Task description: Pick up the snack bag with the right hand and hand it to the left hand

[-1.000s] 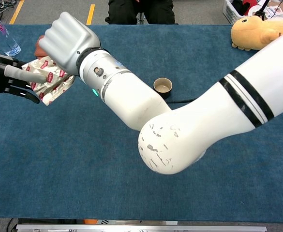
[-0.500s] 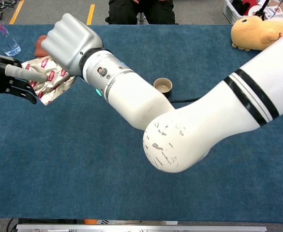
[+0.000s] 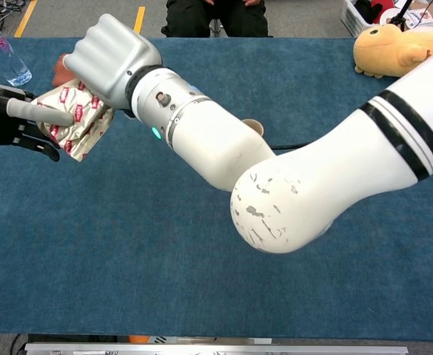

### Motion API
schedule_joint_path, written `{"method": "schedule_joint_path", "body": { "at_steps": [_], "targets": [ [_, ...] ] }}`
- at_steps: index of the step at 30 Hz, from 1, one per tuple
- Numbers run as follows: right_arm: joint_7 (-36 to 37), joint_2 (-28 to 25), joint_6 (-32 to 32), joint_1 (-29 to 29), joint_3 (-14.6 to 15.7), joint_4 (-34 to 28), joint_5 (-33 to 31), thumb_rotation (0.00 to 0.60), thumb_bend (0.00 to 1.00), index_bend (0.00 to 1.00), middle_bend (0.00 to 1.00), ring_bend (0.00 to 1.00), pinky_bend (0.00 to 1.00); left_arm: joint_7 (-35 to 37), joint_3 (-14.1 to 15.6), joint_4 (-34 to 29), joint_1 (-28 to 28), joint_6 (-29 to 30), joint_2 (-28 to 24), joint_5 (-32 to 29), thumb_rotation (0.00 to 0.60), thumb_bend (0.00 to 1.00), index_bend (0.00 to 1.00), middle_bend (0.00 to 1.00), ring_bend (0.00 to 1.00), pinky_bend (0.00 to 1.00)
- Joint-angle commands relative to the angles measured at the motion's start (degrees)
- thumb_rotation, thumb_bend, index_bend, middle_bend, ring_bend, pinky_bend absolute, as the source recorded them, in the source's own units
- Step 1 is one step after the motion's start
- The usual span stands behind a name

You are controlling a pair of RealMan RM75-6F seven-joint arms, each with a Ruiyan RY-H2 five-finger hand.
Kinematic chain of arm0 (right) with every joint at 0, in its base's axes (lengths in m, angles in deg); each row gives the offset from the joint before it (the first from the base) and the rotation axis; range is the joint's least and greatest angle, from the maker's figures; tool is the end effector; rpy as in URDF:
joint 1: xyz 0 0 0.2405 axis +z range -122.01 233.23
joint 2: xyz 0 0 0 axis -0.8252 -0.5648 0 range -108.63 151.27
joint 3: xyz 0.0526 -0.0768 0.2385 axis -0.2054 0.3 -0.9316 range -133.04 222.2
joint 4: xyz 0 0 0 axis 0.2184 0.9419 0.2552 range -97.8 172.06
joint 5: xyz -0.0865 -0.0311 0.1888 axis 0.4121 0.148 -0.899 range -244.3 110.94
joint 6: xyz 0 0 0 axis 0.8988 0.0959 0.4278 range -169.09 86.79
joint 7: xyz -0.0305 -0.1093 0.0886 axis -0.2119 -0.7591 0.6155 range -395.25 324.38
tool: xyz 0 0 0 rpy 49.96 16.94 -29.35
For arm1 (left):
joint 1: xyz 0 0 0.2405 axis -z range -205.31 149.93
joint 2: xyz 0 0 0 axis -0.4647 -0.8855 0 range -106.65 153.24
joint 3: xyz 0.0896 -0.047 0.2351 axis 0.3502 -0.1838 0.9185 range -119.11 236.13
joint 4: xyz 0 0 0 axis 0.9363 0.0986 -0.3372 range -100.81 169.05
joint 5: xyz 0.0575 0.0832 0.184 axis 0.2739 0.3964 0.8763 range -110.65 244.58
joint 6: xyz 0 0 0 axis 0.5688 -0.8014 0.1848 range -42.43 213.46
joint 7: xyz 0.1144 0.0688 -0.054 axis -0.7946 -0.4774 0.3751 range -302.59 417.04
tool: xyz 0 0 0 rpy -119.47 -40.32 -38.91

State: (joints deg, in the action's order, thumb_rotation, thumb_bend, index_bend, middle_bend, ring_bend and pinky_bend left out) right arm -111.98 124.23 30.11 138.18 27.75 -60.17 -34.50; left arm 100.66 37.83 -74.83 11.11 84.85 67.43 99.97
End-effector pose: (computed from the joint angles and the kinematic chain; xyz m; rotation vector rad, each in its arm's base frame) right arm 0.1103 -0.2934 -0.0653 2.1007 -0.1230 0.8231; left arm -0.1776 0.2932 0.1227 -0.9466 -2.6125 -0.6581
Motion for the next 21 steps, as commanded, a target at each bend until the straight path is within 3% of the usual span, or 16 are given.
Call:
{"method": "schedule_joint_path", "body": {
  "at_steps": [1,7,21],
  "targets": [
    [0.3,-1.0,-0.3,-0.2,-0.2,-0.9,-0.3,0.6,0.34,0.02,0.23,0.19,0.37,-1.6,-3.6,1.0,-3.2,-3.0,0.8,1.4,0.6,0.25,0.52,0.59,0.53,0.5],
    [1.7,-3.7,-1.0,-0.8,0.0,-3.0,0.0,0.6,0.29,0.0,0.15,0.13,0.31,-4.4,-8.0,1.9,-6.9,-6.5,1.9,2.2,0.6,0.25,0.52,0.59,0.53,0.5],
    [6.2,-14.5,-1.9,-5.3,4.2,-10.9,3.4,0.6,0.16,0.0,0.09,0.08,0.26,-9.2,-12.3,4.8,-10.7,-11.4,4.0,2.3,0.6,0.25,0.53,0.58,0.53,0.5]
  ]
}}
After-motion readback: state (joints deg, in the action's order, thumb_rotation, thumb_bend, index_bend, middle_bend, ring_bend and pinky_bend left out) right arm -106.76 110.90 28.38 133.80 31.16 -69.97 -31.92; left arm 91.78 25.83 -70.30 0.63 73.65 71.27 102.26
